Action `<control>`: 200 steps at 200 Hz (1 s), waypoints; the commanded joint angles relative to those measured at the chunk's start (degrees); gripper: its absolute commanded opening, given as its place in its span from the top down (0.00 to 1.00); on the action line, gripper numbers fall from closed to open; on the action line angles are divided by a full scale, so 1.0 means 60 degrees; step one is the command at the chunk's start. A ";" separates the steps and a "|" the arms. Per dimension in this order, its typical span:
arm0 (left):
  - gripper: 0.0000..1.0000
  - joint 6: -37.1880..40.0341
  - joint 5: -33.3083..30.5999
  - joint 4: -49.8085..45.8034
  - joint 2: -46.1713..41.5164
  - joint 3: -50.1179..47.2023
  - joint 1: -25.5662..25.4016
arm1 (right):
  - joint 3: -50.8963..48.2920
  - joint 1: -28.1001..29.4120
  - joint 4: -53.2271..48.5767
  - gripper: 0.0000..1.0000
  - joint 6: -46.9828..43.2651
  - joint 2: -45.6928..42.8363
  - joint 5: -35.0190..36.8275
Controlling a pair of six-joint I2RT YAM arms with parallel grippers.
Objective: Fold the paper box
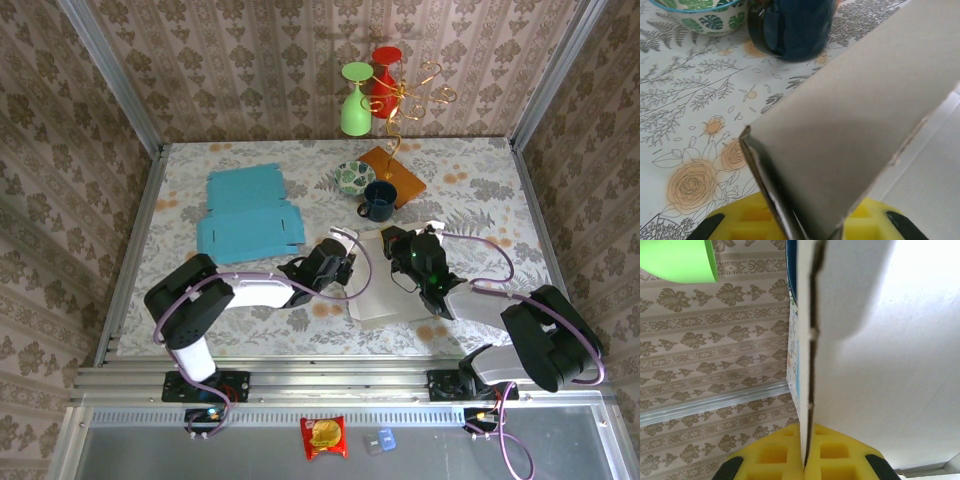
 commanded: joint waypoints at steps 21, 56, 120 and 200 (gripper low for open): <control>0.84 -0.0431 -0.0888 -0.0274 0.0445 0.0588 -0.0285 | -0.0027 0.0277 -0.0201 1.00 0.0072 0.0083 0.0078; 0.89 -0.0607 -0.1078 -0.0293 0.0601 0.0760 -0.0326 | -0.0113 0.0304 -0.0159 1.00 0.0141 0.0067 0.0159; 1.00 -0.0948 -0.1113 0.0048 0.0770 0.0900 -0.0481 | 0.0061 0.0391 -0.0772 1.00 0.0324 -0.0234 0.0464; 0.85 -0.0935 -0.0747 0.0160 0.1009 0.0939 -0.0218 | 0.0048 0.0385 -0.0989 1.00 0.0371 -0.0373 0.0526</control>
